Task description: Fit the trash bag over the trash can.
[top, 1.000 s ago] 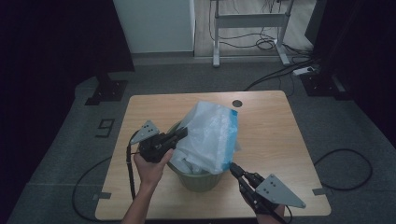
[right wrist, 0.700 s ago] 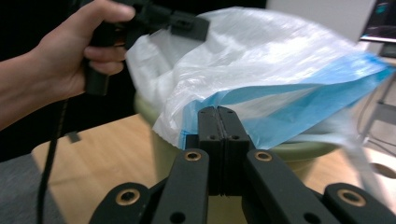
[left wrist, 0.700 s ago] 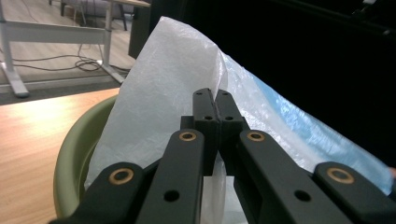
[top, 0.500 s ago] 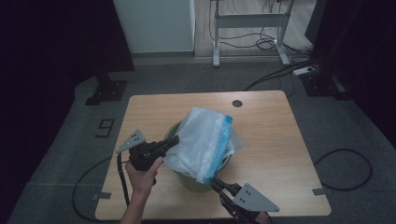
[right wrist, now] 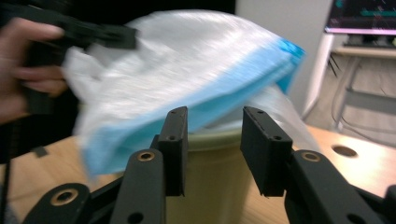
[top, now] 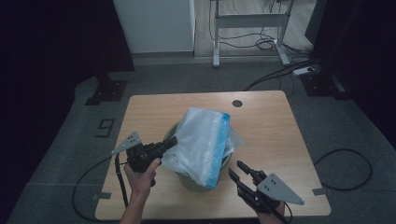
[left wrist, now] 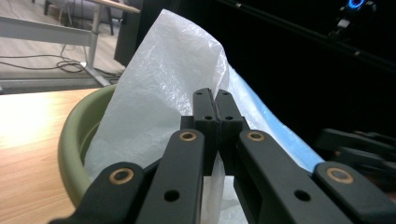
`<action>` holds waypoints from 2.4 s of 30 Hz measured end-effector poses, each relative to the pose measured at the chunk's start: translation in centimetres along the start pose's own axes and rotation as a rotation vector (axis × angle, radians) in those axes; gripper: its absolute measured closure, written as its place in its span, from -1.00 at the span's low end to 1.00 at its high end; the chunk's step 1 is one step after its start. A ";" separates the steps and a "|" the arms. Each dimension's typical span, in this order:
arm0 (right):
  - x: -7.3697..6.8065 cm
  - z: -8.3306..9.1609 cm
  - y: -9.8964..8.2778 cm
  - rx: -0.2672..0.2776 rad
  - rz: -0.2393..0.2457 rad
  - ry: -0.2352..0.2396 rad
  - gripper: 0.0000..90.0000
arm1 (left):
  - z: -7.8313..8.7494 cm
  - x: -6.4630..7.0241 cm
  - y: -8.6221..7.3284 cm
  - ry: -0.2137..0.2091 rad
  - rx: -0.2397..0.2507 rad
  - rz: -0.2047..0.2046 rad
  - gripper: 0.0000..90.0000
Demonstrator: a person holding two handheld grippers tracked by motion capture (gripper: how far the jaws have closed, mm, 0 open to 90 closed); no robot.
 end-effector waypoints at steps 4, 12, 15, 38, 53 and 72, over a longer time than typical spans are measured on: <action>1.1 -1.6 -0.2 -0.037 -0.009 -0.026 0.31 | -0.1 0.3 0.3 -0.039 0.025 0.012 0.99; 0.0 -3.3 0.0 -0.047 0.023 -0.023 0.24 | 0.0 0.4 0.6 -0.061 0.038 0.022 0.99; -0.9 -3.5 0.1 -0.052 0.042 -0.017 0.19 | 0.2 0.4 0.6 -0.062 0.040 0.023 0.99; -3.4 -0.2 -0.1 -0.043 -0.025 0.052 0.00 | 0.7 0.0 0.3 -0.048 0.066 0.038 0.99; -6.4 0.2 -2.7 -0.075 -0.003 0.050 0.35 | -0.2 0.0 0.2 -0.037 0.055 0.028 0.99; 1.5 0.3 4.0 0.113 -0.028 -0.157 0.97 | -4.5 1.5 -0.4 -0.063 -0.055 -0.056 0.99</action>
Point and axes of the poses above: each handheld gripper's, and its own axes: z roughly backward along the jaws, y roughly out of its top, x roughly to its right, the point moved 6 cm from there along -z, roughly forward along the jaws, and after that the axes turned 15 degrees about -y, right-handed, at the moved point
